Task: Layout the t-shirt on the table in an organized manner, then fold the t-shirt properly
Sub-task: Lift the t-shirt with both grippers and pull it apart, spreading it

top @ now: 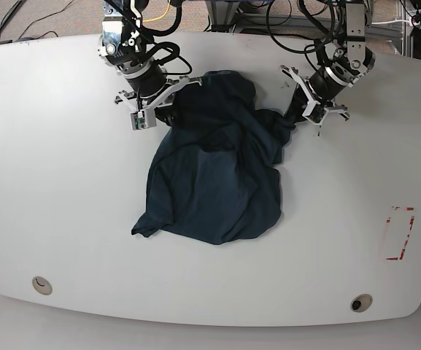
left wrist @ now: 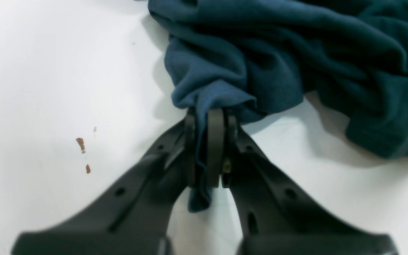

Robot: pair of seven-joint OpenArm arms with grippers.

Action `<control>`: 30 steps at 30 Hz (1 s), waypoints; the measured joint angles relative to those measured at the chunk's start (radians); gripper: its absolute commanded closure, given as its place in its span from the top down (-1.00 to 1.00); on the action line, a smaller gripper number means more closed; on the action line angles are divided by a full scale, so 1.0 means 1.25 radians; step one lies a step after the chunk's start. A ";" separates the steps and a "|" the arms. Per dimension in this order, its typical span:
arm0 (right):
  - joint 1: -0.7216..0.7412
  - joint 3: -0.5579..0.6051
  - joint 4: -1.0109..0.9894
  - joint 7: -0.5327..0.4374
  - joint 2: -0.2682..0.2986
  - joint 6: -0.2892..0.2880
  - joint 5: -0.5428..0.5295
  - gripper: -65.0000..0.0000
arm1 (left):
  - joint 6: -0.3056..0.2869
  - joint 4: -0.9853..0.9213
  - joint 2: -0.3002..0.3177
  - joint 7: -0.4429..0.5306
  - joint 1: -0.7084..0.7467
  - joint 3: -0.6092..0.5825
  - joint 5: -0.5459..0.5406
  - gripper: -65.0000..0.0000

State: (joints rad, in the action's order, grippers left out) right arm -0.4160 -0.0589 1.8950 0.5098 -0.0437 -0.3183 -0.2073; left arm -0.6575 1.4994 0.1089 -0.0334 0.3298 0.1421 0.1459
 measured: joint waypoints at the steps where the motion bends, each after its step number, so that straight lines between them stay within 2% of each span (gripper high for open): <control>1: 0.000 0.000 0.005 0.000 0.000 0.000 0.000 -1.00 | -0.003 0.004 0.001 -0.006 -0.001 0.000 0.002 -1.00; 6: 0.007 -0.001 0.025 0.000 0.005 0.000 0.001 -1.00 | -0.008 0.052 0.025 -0.053 0.001 0.012 0.031 -1.00; 11: 0.049 -0.005 0.034 0.008 0.032 -0.001 0.000 -1.00 | 0.001 0.124 0.038 -0.107 0.008 0.039 0.066 -1.00; 15: 0.086 -0.005 0.038 -0.002 0.057 -0.001 -0.001 -1.00 | 0.002 0.201 0.038 -0.092 0.003 0.040 0.062 -1.00; 21: 0.139 -0.005 0.038 0.001 0.104 -0.001 0.000 -1.00 | -0.008 0.265 0.031 -0.095 -0.053 0.033 0.056 -1.00; 30: 0.252 -0.052 0.039 0.000 0.178 -0.011 -0.005 -1.00 | -0.007 0.308 0.032 -0.226 -0.199 0.059 0.060 -1.00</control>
State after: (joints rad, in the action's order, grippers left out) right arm -0.1005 -0.1246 1.9434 0.5095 0.1791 -0.3317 -0.2138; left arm -0.6659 1.8847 0.1486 -0.3161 0.0807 0.2157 0.2203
